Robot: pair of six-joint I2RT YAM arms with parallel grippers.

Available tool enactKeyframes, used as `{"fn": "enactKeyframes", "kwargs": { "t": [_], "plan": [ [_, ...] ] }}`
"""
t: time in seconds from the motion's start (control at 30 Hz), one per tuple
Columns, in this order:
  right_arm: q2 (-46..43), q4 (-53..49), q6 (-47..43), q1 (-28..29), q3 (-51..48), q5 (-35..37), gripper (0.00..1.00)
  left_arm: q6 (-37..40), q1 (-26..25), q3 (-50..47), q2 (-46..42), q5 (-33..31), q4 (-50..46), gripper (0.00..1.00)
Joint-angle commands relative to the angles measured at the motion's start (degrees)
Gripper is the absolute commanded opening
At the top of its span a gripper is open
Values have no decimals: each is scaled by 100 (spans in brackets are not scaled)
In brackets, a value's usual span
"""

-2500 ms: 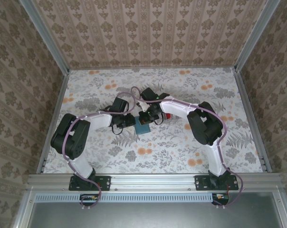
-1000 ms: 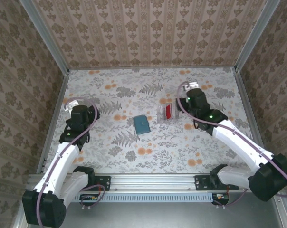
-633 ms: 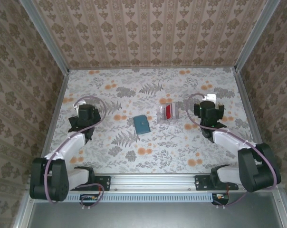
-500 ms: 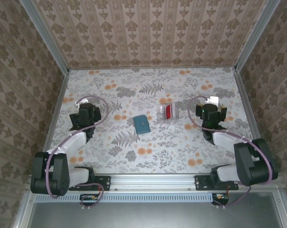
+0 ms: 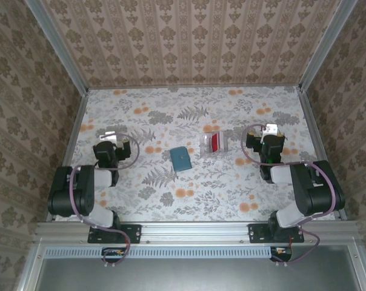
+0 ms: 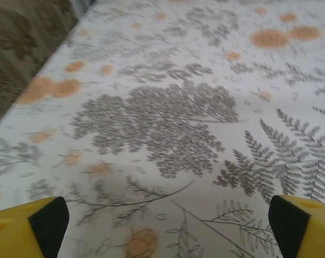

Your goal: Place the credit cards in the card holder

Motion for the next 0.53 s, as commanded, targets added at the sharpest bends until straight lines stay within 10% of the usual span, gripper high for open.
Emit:
{"fn": "enactKeyframes", "kwargs": {
  "t": [0.0,0.5],
  "plan": [
    [34,263,78,-46,-18,-415,100,304,25,273,47,610,339,100],
    [19,221,95,-54,-8,-421,100,362,-63,263,16,517,298,100]
  ]
}}
